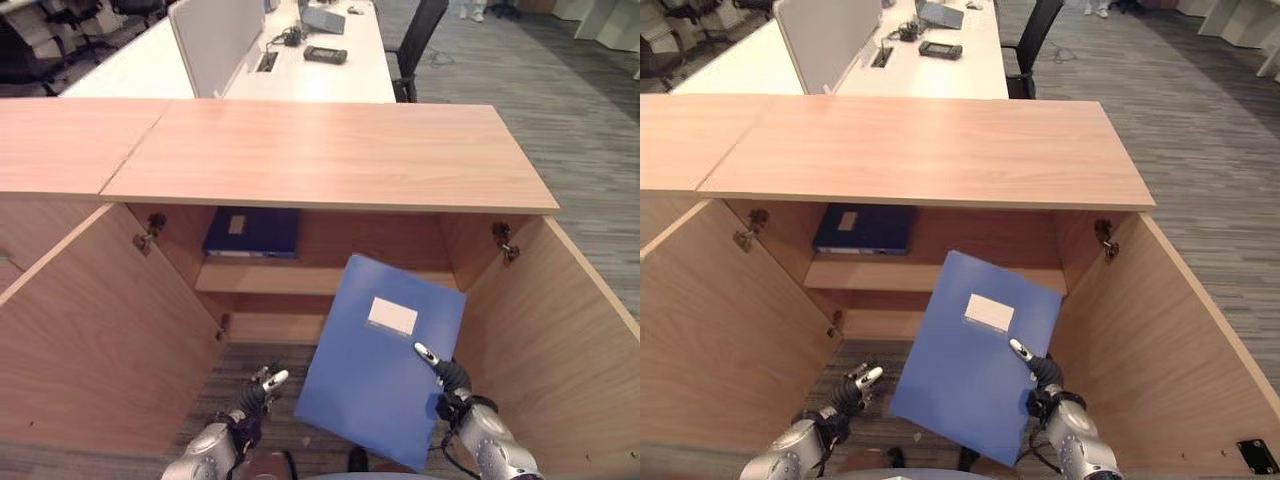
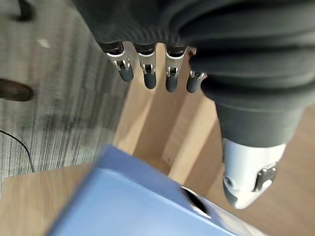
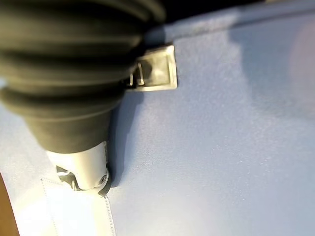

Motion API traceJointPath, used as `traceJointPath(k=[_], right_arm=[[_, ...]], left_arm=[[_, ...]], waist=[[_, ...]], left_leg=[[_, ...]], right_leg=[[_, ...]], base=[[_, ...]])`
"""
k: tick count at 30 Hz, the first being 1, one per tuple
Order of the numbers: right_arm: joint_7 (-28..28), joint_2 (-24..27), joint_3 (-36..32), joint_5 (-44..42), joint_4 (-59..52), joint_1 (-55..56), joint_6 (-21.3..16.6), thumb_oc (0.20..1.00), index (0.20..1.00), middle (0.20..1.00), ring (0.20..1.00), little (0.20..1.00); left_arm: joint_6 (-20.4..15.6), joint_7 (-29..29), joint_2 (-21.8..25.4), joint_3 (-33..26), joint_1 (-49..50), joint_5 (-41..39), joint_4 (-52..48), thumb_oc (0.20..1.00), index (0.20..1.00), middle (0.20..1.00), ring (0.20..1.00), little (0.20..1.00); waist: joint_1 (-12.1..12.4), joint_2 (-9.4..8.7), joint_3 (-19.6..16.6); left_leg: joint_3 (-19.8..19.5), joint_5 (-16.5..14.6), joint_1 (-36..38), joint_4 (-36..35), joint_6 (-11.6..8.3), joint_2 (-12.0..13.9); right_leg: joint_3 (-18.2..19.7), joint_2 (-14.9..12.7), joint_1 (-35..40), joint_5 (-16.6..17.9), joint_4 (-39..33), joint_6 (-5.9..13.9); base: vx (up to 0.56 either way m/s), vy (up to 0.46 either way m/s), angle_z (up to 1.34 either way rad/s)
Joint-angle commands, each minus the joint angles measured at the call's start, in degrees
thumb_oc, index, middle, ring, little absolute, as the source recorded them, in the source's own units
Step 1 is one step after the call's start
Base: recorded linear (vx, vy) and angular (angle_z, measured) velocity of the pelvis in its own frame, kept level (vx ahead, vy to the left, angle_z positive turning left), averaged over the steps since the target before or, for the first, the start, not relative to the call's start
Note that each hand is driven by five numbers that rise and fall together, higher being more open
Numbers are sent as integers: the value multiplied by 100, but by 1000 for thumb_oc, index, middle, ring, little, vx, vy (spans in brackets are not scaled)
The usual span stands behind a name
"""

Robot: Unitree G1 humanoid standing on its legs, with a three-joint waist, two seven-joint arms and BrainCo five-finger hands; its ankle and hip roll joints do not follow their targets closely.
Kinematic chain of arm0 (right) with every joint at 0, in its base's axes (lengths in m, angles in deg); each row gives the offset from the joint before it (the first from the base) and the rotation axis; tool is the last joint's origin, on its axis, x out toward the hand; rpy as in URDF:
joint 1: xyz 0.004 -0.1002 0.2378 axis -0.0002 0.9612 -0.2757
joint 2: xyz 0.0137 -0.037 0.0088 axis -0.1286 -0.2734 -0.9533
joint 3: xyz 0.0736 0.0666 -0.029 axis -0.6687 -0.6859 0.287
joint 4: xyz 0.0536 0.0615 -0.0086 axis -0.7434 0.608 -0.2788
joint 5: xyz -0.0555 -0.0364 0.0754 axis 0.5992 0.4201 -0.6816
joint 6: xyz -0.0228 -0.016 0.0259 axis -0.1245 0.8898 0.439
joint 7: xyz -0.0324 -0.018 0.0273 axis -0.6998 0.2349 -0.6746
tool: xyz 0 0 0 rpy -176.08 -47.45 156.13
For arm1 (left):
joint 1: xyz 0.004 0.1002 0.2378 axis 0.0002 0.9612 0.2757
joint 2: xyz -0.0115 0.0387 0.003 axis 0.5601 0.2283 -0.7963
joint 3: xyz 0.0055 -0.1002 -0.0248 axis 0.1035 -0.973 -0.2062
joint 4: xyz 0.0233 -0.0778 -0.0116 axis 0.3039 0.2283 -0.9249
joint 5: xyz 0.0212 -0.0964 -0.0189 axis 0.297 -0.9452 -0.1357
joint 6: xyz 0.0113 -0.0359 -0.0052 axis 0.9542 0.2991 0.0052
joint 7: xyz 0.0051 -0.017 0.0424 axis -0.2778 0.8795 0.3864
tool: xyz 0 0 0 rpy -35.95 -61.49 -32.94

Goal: Put the empty folder in the office cabinet

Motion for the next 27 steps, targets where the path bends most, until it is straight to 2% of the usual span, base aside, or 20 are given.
traceJointPath(k=[1,2,5,8,13,14,15,17,18,19,20,21,22,23,24,26,27], right_arm=[[49,154,-110,37,-608,-227,-238,200,200,200,200,200],[19,147,-94,99,-544,-290,-246,200,200,200,200,200],[-9,137,-92,154,-486,-358,-275,200,200,200,200,200],[13,83,-79,228,-404,-376,-282,200,200,200,200,200],[-55,-81,-69,302,-280,-356,-302,200,200,200,200,200],[-109,-163,-41,339,-197,-418,-289,200,200,200,200,200],[-160,-254,-21,487,-155,-520,-253,200,200,200,200,200],[-150,-310,-21,548,-183,-509,-211,200,200,200,200,200],[-137,-333,-23,604,-220,-494,-179,200,200,200,200,200],[-97,-326,60,703,-453,-440,-138,200,200,200,200,200],[-20,-352,108,695,-587,-357,-97,200,200,200,200,200],[32,-315,169,689,-671,-315,-66,200,200,200,200,200],[32,-314,170,689,-672,-313,-66,200,200,200,200,200],[52,-240,244,640,-718,-300,-93,200,200,200,200,200],[52,-240,244,640,-718,-303,-93,200,200,200,200,200],[20,-236,257,562,-763,-278,-137,200,200,200,200,200],[20,-236,257,562,-763,-278,-137,200,200,200,200,200]], left_arm=[[-176,67,25,-177,6,-100,-393,1000,1000,1000,1000,1000],[-177,85,-27,-229,66,-170,-388,1000,1000,1000,1000,1000],[-182,98,-65,-290,104,-204,-346,1000,1000,1000,1000,1000],[-185,129,-172,-334,213,-278,-272,1000,1000,1000,1000,1000],[-237,181,-188,-415,332,-392,-236,1000,1000,1000,1000,1000],[-268,202,-185,-455,404,-406,-249,1000,1000,1000,1000,1000],[-305,255,-134,-538,469,-392,-298,1000,1000,1000,1000,1000],[-307,258,-102,-579,497,-309,-306,1000,1000,1000,1000,1000],[-310,279,-54,-617,514,-207,-309,1000,1000,1000,1000,1000],[-265,205,132,-614,654,-107,-350,1000,1000,1000,1000,1000],[-232,138,174,-578,798,-141,-401,1000,1000,1000,1000,1000],[-218,62,258,-475,891,-163,-447,1000,1000,1000,1000,1000],[-217,63,258,-474,894,-163,-449,1000,1000,1000,1000,1000],[-192,-27,292,-290,935,-215,-429,1000,1000,1000,1000,1000],[-192,-27,291,-292,932,-215,-428,1000,1000,1000,1000,1000],[-191,-21,254,-205,873,-205,-366,1000,1000,1000,1000,1000],[-191,-21,254,-205,873,-205,-366,1000,1000,1000,1000,1000]], waist=[[91,45,18],[197,148,27],[271,227,15],[297,378,-142],[292,417,-348],[319,428,-394],[384,467,-429],[418,500,-443],[431,540,-427],[424,621,-274],[400,655,-228],[295,693,-189],[292,695,-188],[121,658,-94],[121,655,-105],[-4,585,-15],[-4,585,-15]], left_leg=[[-26,219,-119,-1164,-22,95],[-184,537,-251,-1624,-118,26],[-297,686,-304,-2085,-171,-14],[-502,866,25,-2788,-154,-59],[-372,720,339,-3024,-24,-173],[-314,598,421,-3032,68,-268],[-178,376,494,-3007,236,-435],[-95,255,578,-3012,324,-550],[-52,201,636,-3023,368,-606],[65,90,739,-3033,439,-678],[174,24,783,-3033,436,-637],[222,-61,879,-3033,419,-569],[218,-62,883,-3033,416,-566],[182,-191,1075,-3033,429,-554],[183,-176,1054,-3033,428,-555],[84,-293,1256,-3033,433,-616],[84,-293,1256,-3033,433,-616]], right_leg=[[-329,-15,270,-92,-277,607],[-274,44,350,-144,-324,632],[-205,70,455,-211,-380,664],[-85,92,577,-290,-453,748],[14,-166,508,-365,-453,956],[55,-345,487,-326,-453,1095],[97,-745,418,-157,-403,1353],[95,-1051,274,-13,-95,1492],[81,-1225,167,113,184,1538],[-119,-1548,-198,645,892,1474],[-515,-1679,-402,856,965,1405],[-721,-1441,-609,653,782,1314],[-725,-1438,-604,651,782,1312],[-646,-938,-1049,607,437,1294],[-647,-937,-1063,627,422,1290],[-559,-650,-1317,755,160,1295],[-559,-650,-1317,755,160,1295]], base=[[149,119,9],[117,98,9],[140,116,10],[180,158,-46],[158,221,-44],[207,486,-30],[203,502,-30],[142,349,-69],[122,395,-63],[111,370,-33],[137,330,-29],[97,112,-46],[197,55,-42],[130,10,-21],[186,15,-9],[109,0,4],[168,-22,34]])
